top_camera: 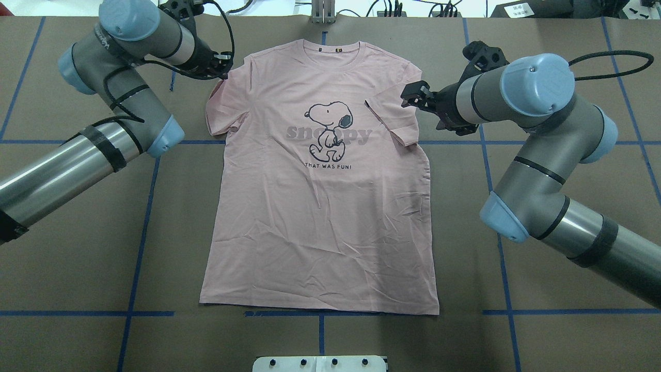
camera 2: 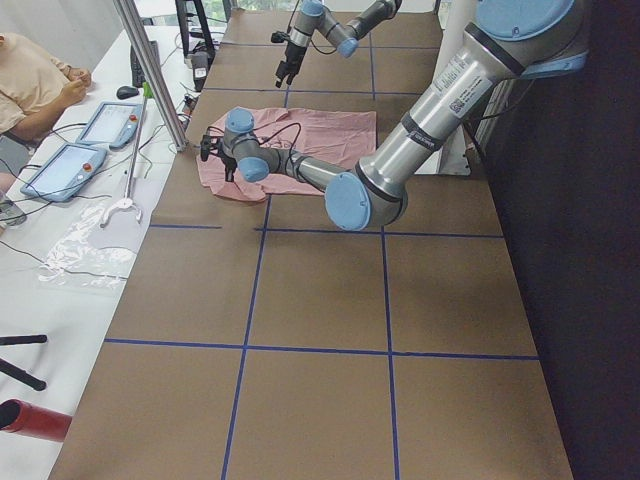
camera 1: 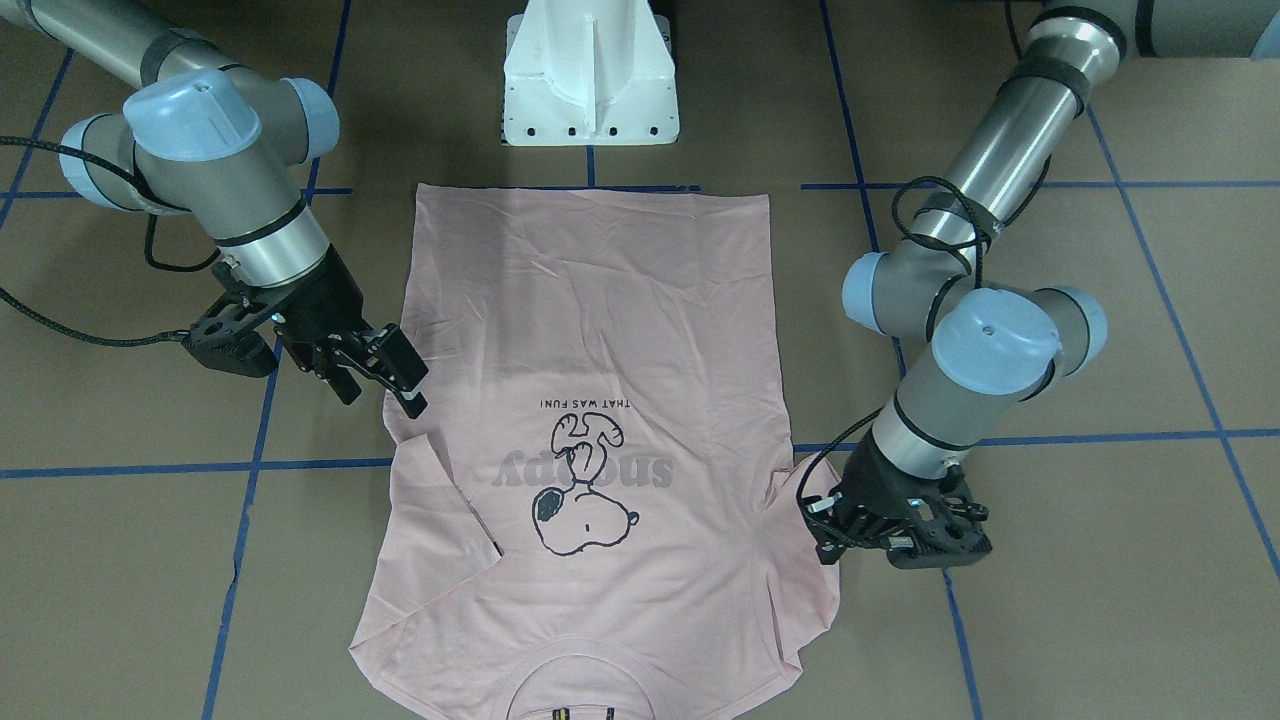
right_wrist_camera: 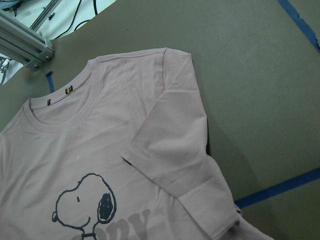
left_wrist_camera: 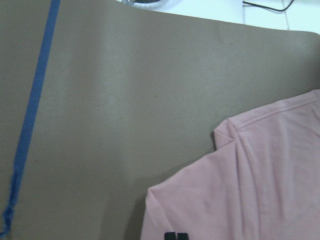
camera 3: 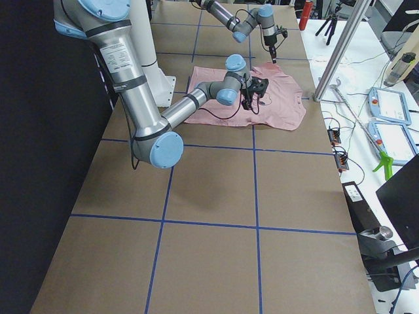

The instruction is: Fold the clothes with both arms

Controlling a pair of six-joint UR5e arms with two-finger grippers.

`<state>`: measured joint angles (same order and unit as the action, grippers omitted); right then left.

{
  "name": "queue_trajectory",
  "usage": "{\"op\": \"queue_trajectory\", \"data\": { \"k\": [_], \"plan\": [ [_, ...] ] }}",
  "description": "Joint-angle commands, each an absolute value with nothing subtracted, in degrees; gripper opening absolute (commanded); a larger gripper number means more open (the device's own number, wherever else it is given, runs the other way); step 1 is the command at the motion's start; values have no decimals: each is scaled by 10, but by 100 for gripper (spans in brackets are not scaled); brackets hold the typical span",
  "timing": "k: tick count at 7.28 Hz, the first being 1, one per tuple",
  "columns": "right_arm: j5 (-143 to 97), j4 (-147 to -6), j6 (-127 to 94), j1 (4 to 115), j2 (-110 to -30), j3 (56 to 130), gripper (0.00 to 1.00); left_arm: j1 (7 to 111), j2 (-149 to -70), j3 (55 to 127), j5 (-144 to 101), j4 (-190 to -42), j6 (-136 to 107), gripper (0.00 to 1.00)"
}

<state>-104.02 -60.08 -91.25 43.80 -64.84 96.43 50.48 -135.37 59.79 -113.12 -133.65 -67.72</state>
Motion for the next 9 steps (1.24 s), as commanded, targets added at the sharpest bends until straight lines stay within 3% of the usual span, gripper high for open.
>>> {"op": "queue_trajectory", "data": {
  "k": [1,4,5,6,8,9],
  "plan": [
    [-1041,-600,-889,444,-648,950,100,462,-1418,545,-1061,-1334,-717,0],
    [-1042,-599,-887,445,-647,948,100,450,-1449,490,-1032,-1381,-718,0],
    [-1042,-599,-887,445,-647,948,100,440,-1440,495,-1032,-1389,-719,32],
    [-1041,-599,-887,444,-646,947,100,433,-1422,533,-1032,-1389,-722,49],
    [-1042,-616,-916,414,-649,975,100,411,-1367,646,-1035,-1380,-757,58],
    [-1038,-717,-967,373,-651,1035,100,391,-1326,714,-1037,-1377,-765,62]
  ]
}}
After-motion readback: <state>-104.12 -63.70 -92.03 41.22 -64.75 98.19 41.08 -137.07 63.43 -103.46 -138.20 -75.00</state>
